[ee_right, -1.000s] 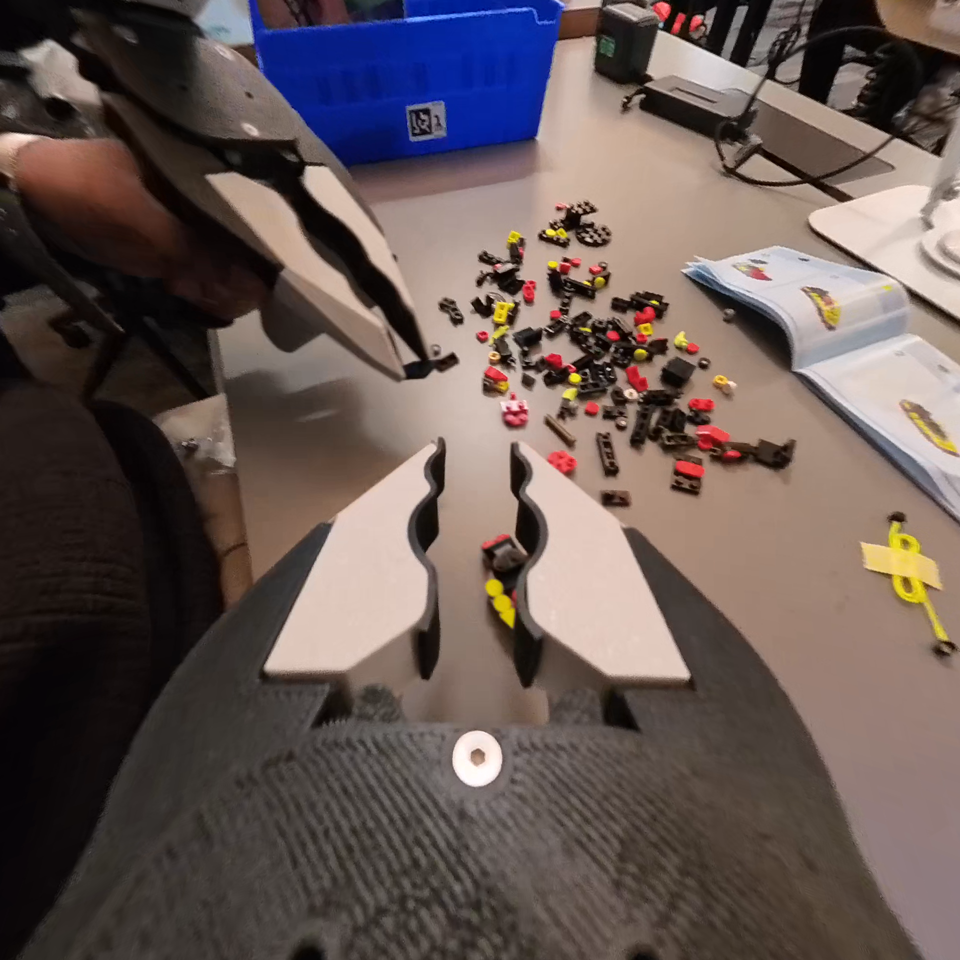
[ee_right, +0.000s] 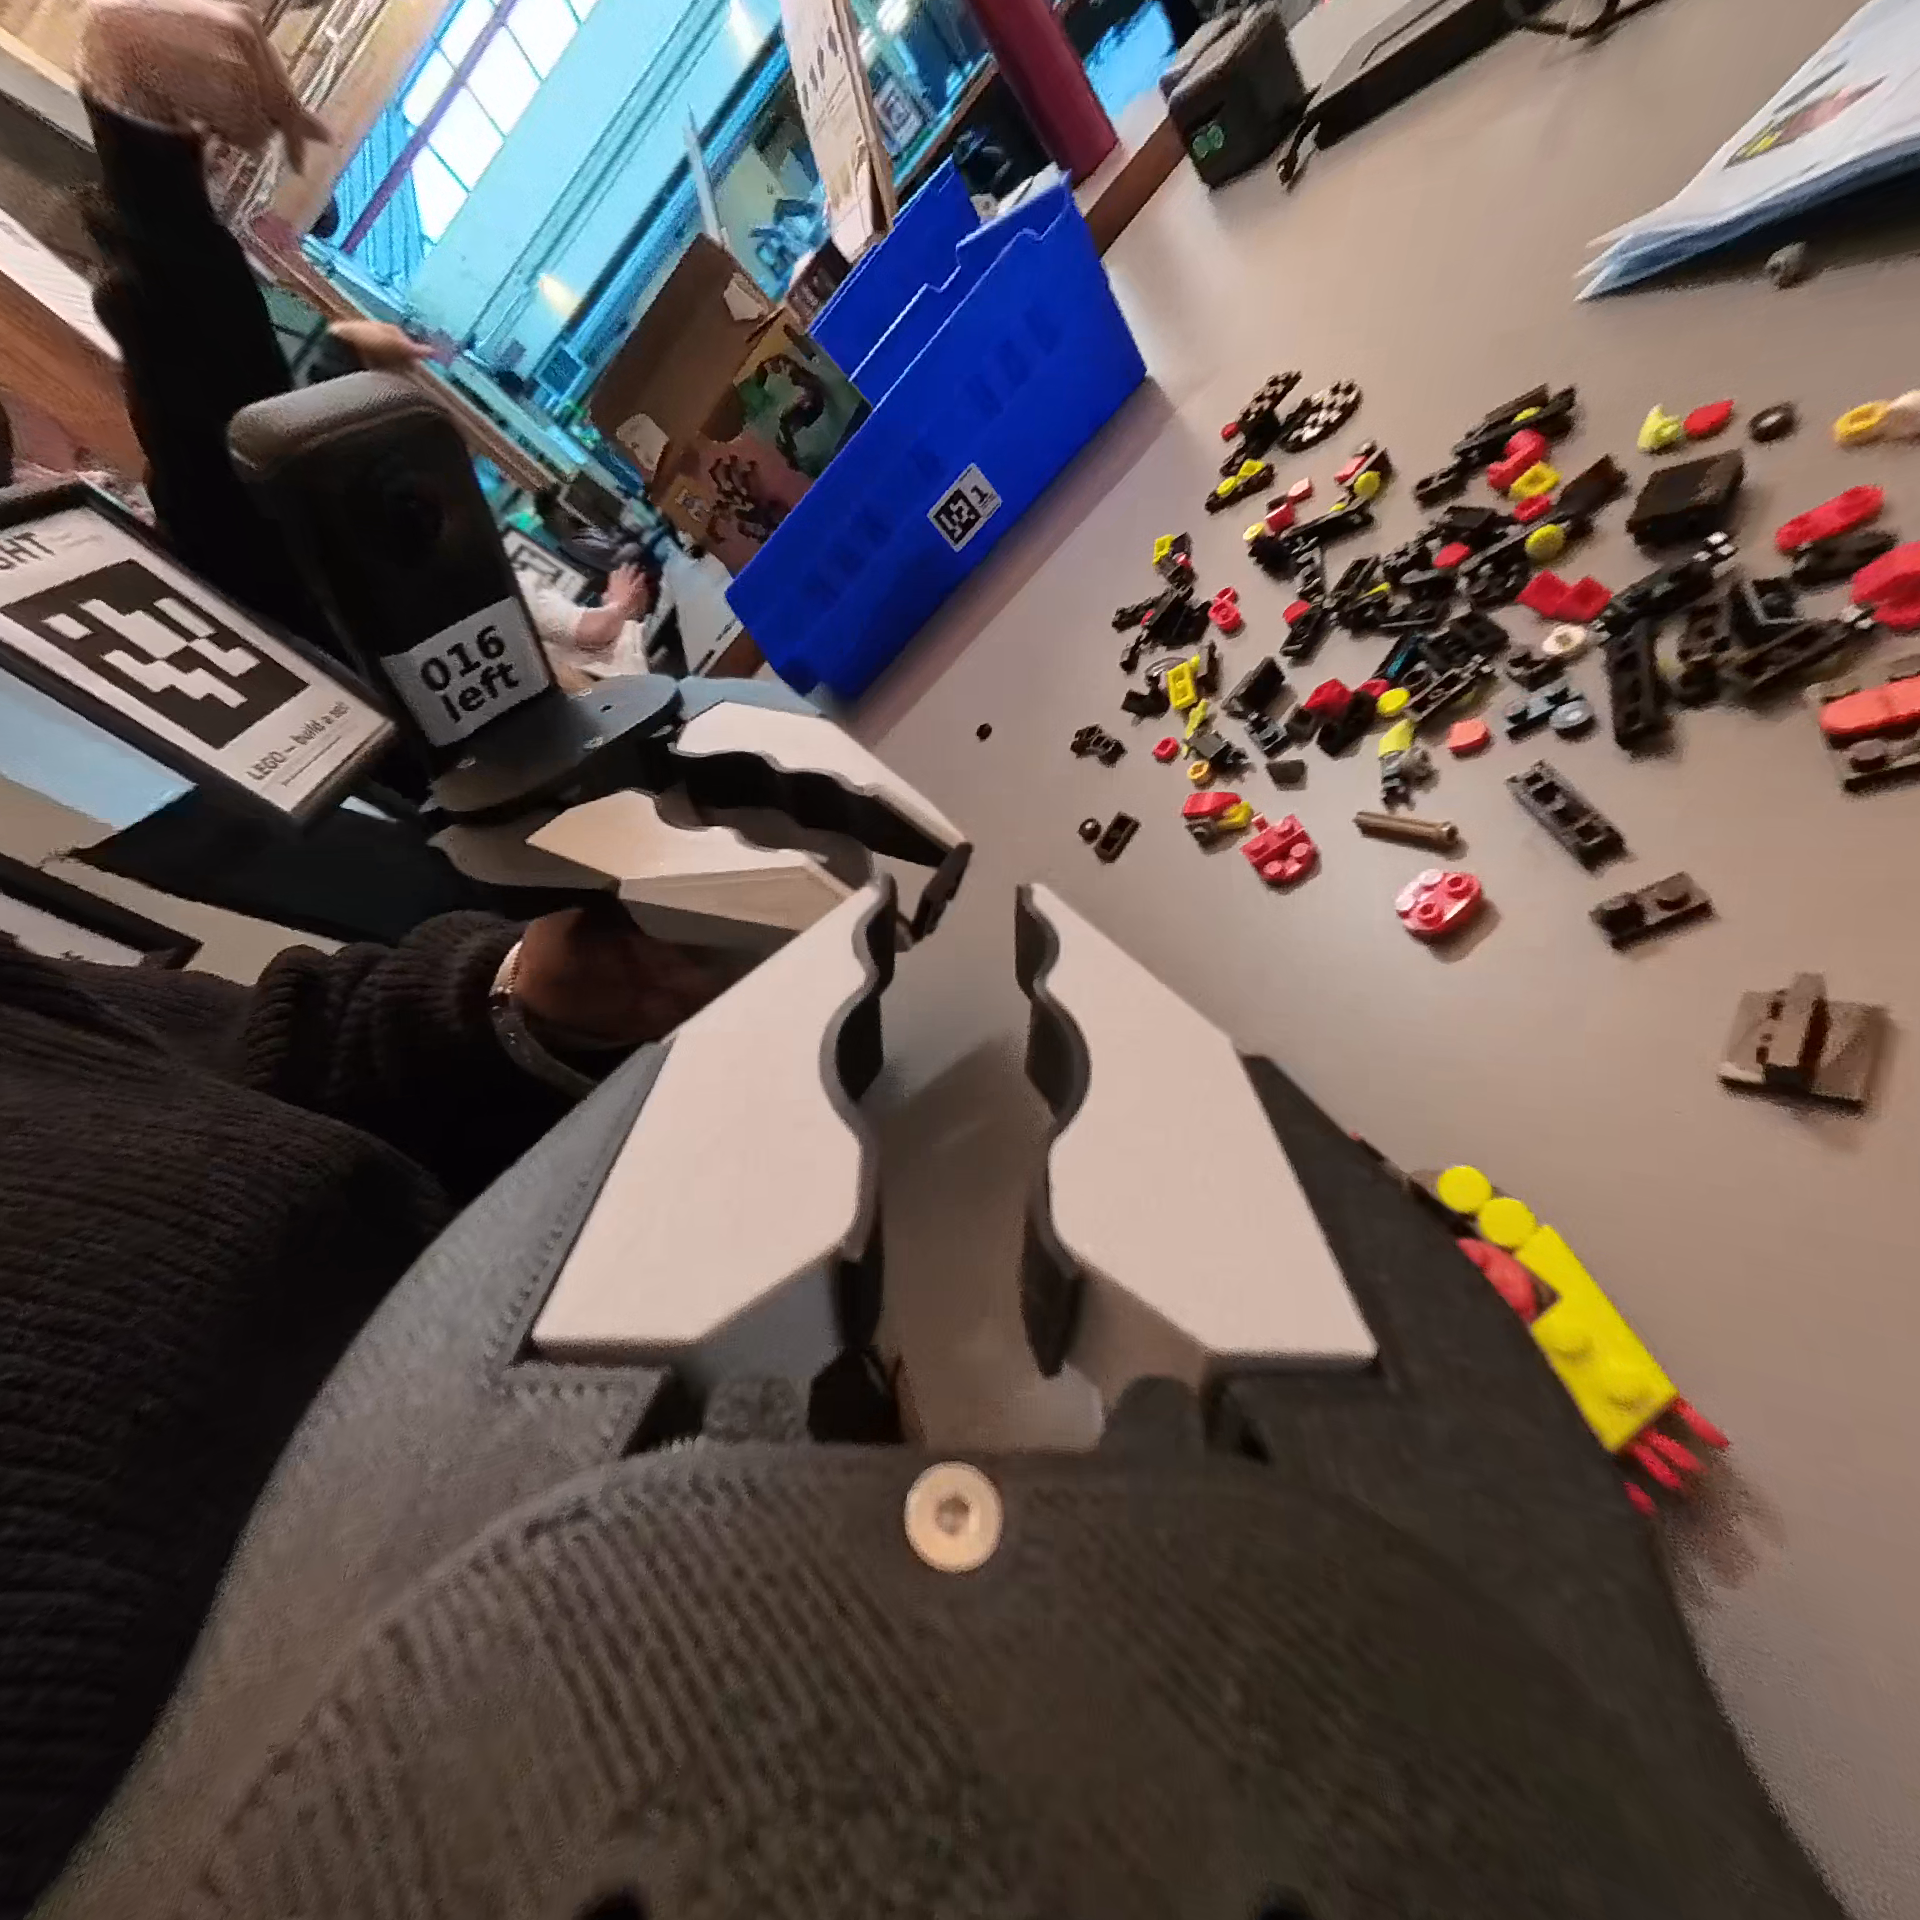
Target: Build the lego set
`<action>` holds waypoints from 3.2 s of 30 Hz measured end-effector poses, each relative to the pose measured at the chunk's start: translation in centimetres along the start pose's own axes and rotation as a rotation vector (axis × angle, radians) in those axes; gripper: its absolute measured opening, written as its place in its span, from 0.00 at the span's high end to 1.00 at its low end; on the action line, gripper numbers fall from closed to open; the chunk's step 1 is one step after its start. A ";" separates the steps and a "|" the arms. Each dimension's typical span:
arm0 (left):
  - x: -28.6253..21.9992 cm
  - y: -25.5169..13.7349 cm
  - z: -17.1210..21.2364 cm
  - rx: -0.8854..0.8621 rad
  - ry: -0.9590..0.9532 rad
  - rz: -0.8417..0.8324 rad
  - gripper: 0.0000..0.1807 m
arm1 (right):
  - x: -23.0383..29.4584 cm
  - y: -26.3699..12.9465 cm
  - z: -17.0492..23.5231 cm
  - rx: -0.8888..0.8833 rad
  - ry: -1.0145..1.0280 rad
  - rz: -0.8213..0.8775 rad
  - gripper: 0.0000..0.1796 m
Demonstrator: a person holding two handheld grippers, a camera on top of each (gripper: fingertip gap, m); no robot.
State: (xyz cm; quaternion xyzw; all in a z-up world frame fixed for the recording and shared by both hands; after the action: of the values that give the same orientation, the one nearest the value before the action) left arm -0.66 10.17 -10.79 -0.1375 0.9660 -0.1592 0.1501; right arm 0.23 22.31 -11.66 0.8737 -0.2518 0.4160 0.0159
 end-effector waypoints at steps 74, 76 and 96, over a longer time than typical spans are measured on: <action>0.2 2.3 1.2 0.031 -0.436 0.302 0.85 | -1.4 -8.5 -2.3 0.053 -0.799 0.451 0.92; 0.2 2.8 1.3 0.084 -0.311 0.255 0.82 | -1.7 -8.7 -2.0 0.071 -0.732 0.412 0.92; 0.7 8.2 1.5 0.260 0.071 0.176 0.71 | -3.8 -5.2 -3.5 0.206 -0.691 0.193 0.92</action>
State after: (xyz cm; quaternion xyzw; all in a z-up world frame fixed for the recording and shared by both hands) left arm -2.61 17.04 -15.17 -0.0259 0.9504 -0.2736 0.1457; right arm -1.95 29.29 -11.29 0.9319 -0.2801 0.1193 -0.1974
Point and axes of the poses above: each gripper's, where its closed fingertips meet, y out along the fingers, z out of its underside, x = y × z across the jaws, the point moved 7 cm from there along -y, back along the fingers, and after that the axes turned 6 degrees about y, right-handed, at the moved point
